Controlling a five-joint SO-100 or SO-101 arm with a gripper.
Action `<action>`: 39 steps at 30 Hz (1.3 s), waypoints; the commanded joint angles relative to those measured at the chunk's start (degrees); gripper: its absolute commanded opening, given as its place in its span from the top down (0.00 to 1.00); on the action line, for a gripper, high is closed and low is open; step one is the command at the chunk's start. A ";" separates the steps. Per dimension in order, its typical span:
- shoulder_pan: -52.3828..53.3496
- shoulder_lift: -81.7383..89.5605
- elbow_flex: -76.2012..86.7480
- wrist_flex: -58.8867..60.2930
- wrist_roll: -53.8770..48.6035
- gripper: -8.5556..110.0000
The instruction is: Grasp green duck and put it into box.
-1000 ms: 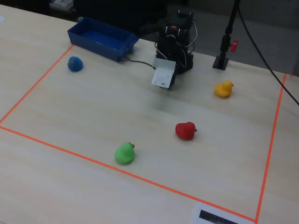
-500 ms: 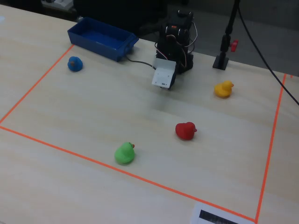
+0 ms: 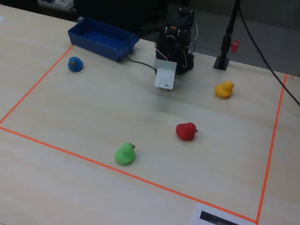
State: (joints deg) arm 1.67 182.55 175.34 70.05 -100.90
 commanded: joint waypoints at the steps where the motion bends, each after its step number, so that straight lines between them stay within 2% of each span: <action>1: 1.23 -12.83 -10.20 -16.08 -0.44 0.85; 8: 3.60 -42.45 -33.66 -31.03 0.26 0.81; 12: 3.43 -56.69 -44.30 -41.04 5.01 0.81; 14: 3.60 -62.93 -46.76 -49.83 8.26 0.80; 18: 3.96 -73.04 -45.00 -77.34 17.14 0.78; 25: 3.78 -88.68 -45.62 -103.18 24.52 0.75; 32: 3.96 -104.06 -54.14 -111.18 24.08 0.73; 39: 3.25 -113.82 -63.28 -111.27 21.97 0.69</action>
State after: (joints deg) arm 5.01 70.14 117.42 -39.46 -77.78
